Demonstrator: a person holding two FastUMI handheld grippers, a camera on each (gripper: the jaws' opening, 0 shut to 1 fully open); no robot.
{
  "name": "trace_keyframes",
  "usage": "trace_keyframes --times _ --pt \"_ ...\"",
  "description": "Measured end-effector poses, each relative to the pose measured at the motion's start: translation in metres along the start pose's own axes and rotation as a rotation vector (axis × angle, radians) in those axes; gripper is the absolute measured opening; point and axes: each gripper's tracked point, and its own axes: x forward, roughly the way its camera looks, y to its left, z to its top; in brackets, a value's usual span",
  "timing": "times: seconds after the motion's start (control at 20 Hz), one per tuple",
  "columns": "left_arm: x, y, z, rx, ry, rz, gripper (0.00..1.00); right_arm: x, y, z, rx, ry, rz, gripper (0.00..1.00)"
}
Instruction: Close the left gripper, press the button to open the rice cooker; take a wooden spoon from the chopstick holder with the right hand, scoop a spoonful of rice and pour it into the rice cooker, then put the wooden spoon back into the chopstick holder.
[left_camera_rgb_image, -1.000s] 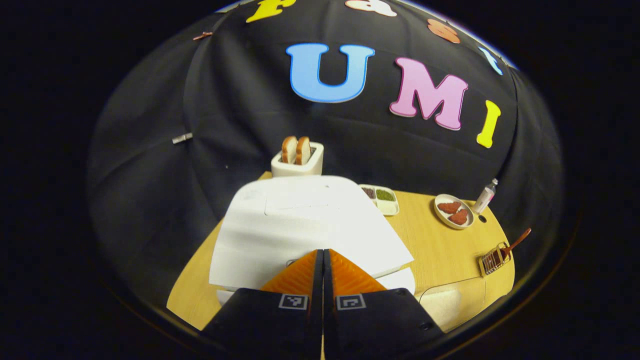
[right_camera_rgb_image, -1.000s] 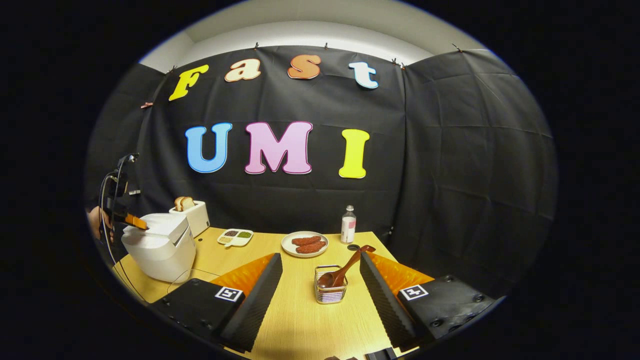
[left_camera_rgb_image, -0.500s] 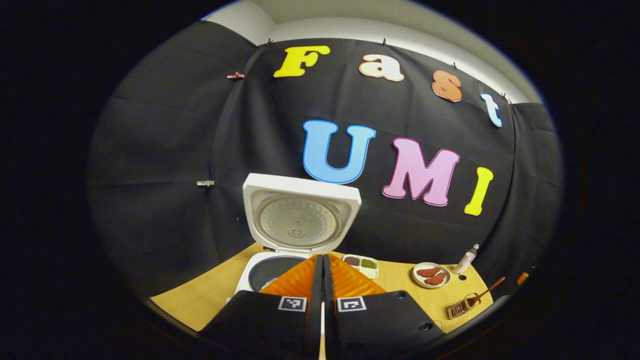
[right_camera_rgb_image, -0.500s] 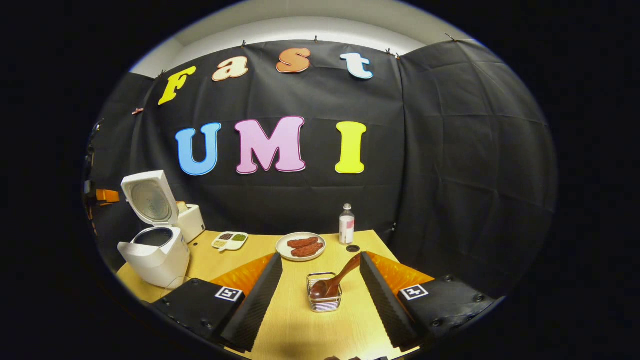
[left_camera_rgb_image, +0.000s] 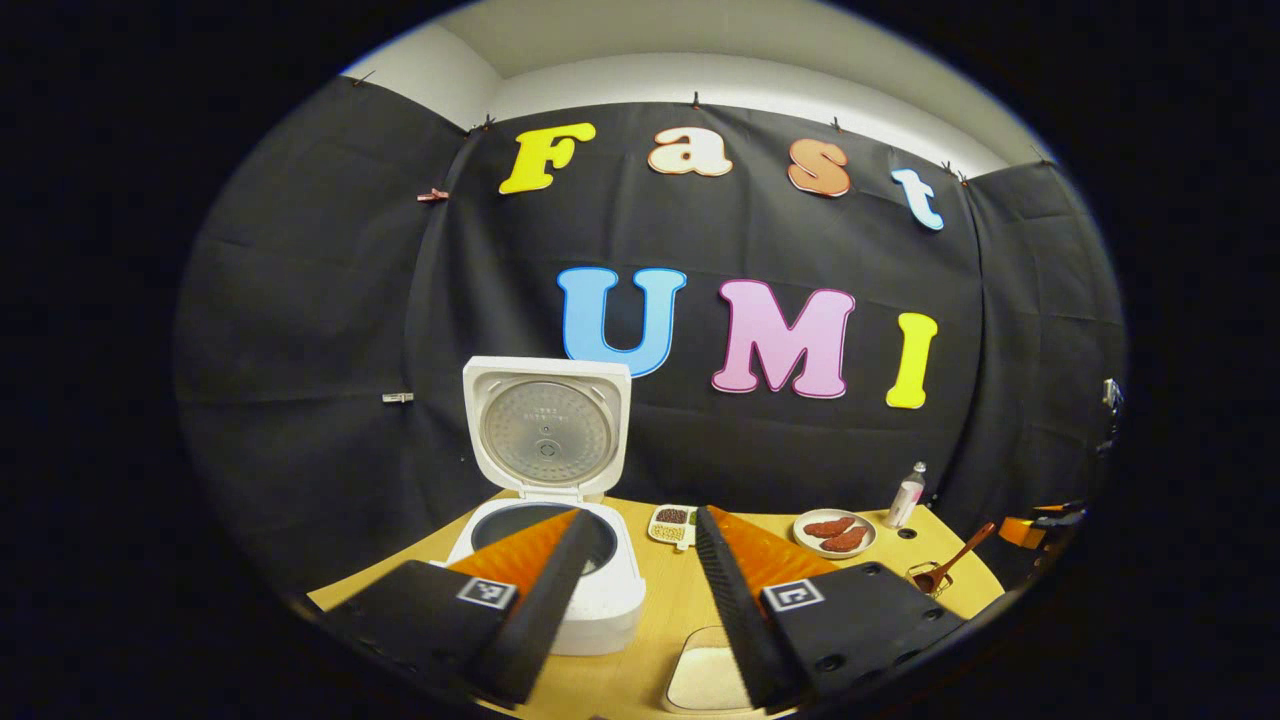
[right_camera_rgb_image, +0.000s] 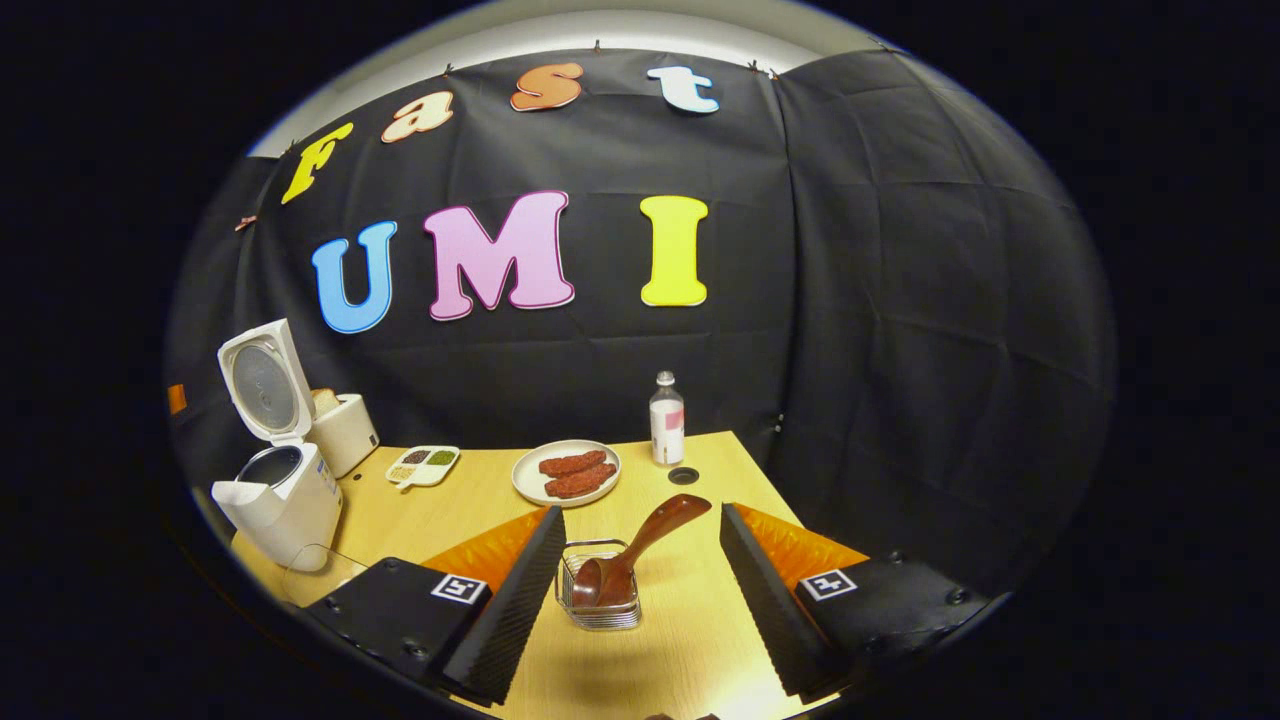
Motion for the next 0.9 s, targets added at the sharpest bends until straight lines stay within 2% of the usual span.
trace_keyframes --times 0.1,0.15,0.3,0.45,0.7,0.85,0.9 --pt "0.0 -0.009 -0.007 0.015 0.027 0.012 0.95 0.019 -0.006 -0.023 0.007 0.072 0.014 0.97" --pt "-0.003 -0.012 -0.011 0.03 0.04 0.029 0.96 0.028 -0.008 -0.037 0.003 0.118 0.02 0.97" --pt "-0.008 -0.015 -0.022 0.07 0.065 0.085 0.97 0.049 -0.003 -0.065 0.033 0.201 0.07 0.98" --pt "-0.019 -0.022 -0.032 0.078 0.094 0.114 0.97 0.076 -0.002 -0.075 0.077 0.23 0.101 0.98" --pt "-0.037 -0.028 -0.056 0.097 0.157 0.154 0.96 0.117 0.001 -0.082 0.201 0.266 0.11 0.98" --pt "-0.041 -0.037 -0.065 0.056 0.186 0.153 0.96 0.131 0.008 -0.078 0.213 0.261 0.128 0.86" --pt "-0.041 -0.039 -0.067 0.048 0.189 0.15 0.96 0.134 0.009 -0.074 0.219 0.254 0.127 0.74"
